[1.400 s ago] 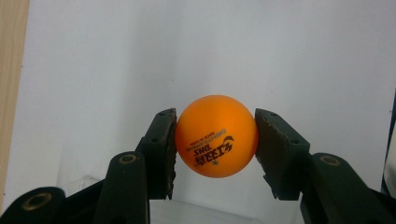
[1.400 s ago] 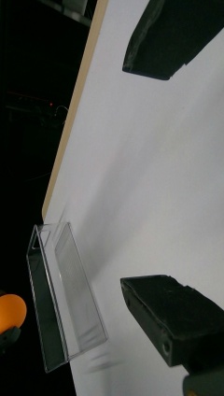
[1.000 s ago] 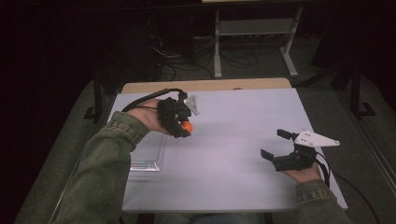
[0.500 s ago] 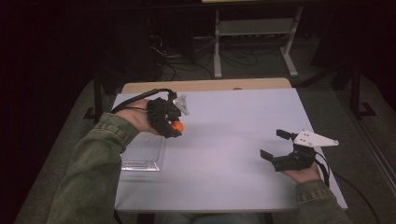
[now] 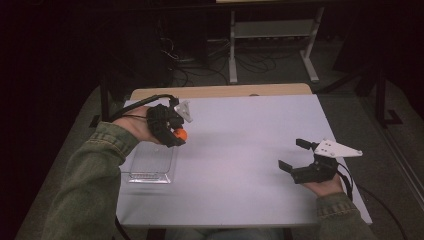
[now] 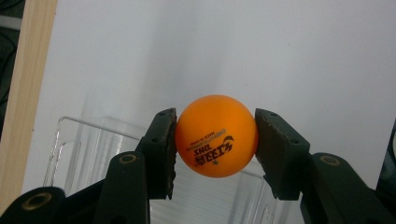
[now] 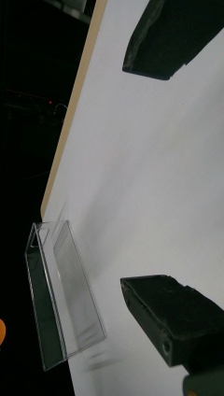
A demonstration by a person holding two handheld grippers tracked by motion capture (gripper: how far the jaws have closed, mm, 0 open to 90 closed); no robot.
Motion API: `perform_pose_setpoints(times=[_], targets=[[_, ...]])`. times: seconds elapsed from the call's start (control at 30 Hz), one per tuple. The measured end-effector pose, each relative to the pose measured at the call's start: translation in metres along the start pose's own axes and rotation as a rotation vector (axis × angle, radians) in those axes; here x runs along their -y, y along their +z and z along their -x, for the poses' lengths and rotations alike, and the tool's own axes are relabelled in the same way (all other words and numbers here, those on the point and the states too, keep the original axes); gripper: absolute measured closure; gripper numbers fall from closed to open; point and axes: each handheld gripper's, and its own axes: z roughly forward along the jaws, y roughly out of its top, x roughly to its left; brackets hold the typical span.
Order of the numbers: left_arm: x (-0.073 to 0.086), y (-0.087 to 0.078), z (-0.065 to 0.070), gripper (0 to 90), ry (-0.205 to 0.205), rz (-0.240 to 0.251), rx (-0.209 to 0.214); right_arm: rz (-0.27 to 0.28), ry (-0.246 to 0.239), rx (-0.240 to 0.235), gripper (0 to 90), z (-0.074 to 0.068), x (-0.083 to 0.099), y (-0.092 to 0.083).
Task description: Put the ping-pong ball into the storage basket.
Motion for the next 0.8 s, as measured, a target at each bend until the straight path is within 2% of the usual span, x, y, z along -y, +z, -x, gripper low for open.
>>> perform_pose_setpoints(times=[0.23,0.8], targets=[[0.011,-0.006,-0.003,50.6,-0.017,0.006,-0.007,0.001,-0.001,-0.001,0.0,0.000,0.000,0.000],[0.032,-0.011,-0.005,50.6,-0.044,-0.031,-0.010,-0.006,0.000,-0.004,0.0,0.000,0.000,0.001]])
